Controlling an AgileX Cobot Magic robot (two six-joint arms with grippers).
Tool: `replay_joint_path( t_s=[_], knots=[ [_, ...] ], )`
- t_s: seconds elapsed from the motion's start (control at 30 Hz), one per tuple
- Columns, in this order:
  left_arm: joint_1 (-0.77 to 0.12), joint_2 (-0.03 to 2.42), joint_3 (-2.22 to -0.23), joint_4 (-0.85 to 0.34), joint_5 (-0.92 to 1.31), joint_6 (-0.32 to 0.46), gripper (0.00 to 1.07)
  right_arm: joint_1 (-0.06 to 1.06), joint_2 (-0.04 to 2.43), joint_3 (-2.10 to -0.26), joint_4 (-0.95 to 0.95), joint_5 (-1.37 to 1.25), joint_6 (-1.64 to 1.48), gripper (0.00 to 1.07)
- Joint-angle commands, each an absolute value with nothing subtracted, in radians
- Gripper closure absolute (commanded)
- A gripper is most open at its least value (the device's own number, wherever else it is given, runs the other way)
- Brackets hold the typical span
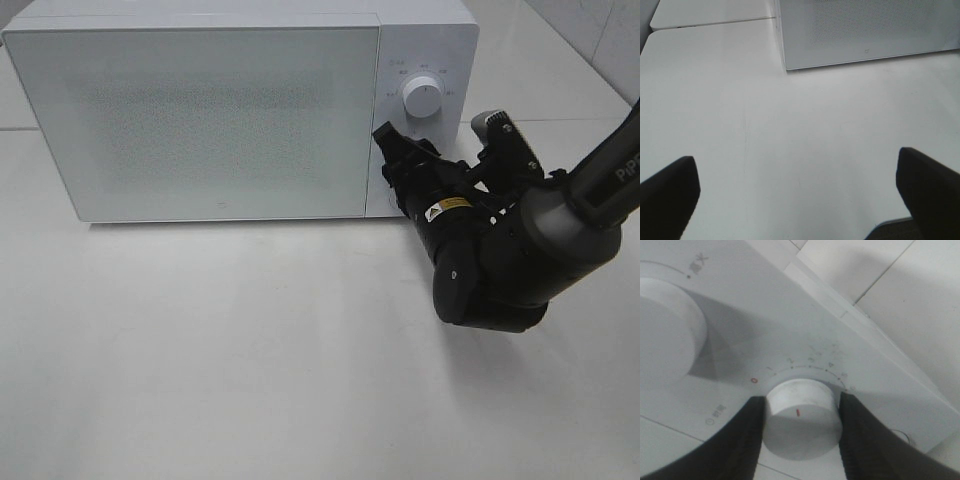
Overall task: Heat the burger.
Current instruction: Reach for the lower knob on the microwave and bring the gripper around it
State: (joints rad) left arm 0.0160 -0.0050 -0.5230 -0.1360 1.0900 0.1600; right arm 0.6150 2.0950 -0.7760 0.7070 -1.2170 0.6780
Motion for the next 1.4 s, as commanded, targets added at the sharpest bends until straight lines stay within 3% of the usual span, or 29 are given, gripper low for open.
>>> replay_joint_path(
  t_s=[0.03,1.4],
  knots=[
    [0.020,-0.023,-0.520,-0.143,1.078,0.153,0.06,0.620,2.090,-0.801,0.588,-1.402,0.801,0.98],
    [0.020,-0.023,-0.520,-0.143,1.078,0.153,0.06,0.620,2.090,-0.801,0.685,-1.404,1.423,0.96]
  ],
)
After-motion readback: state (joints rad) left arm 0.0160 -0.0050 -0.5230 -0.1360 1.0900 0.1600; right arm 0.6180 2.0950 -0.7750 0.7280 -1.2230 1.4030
